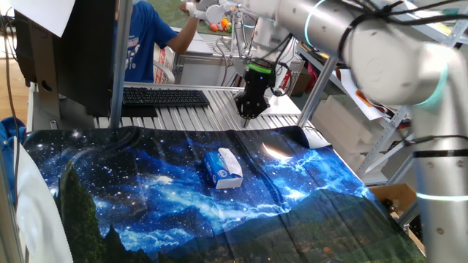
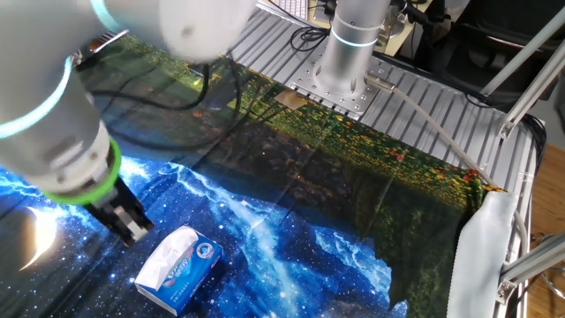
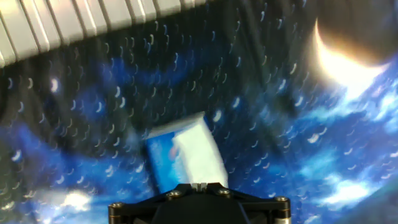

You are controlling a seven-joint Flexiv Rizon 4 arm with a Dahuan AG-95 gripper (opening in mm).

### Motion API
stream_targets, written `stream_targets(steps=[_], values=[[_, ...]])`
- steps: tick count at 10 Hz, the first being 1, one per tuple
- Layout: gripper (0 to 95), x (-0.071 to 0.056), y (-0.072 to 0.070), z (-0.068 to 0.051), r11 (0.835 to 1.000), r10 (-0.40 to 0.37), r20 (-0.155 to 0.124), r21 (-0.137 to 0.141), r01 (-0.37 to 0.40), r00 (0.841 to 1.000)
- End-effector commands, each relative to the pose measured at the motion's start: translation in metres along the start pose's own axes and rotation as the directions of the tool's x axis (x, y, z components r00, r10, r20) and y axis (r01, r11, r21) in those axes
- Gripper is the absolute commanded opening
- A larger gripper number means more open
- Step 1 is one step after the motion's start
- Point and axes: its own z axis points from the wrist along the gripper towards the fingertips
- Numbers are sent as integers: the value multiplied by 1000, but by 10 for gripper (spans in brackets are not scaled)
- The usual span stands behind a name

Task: Pull out a napkin

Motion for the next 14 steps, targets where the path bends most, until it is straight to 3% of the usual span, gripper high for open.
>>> stream_targets(steps=[1, 2, 3, 4, 5, 6, 7, 9, 11, 14], values=[[0, 6, -1, -2, 1000, 7, -9, -2, -7, 1000], [0, 6, -1, -2, 1000, 12, -5, -5, -12, 1000], [0, 6, -1, -2, 998, 50, 27, -24, -50, 998], [0, 5, -2, -2, 997, 69, 37, -27, -68, 997], [0, 4, -2, -1, 994, 102, 75, -33, -100, 992], [0, 2, -3, -1, 994, 102, 57, -42, -100, 993], [0, 2, -4, -1, 994, 104, 67, -53, -101, 992], [0, 3, -4, -1, 993, 99, 57, -74, -95, 993], [0, 4, -3, -1, 990, 125, 61, -81, -120, 990], [0, 5, -2, -1, 994, 85, 85, -83, -78, 993]])
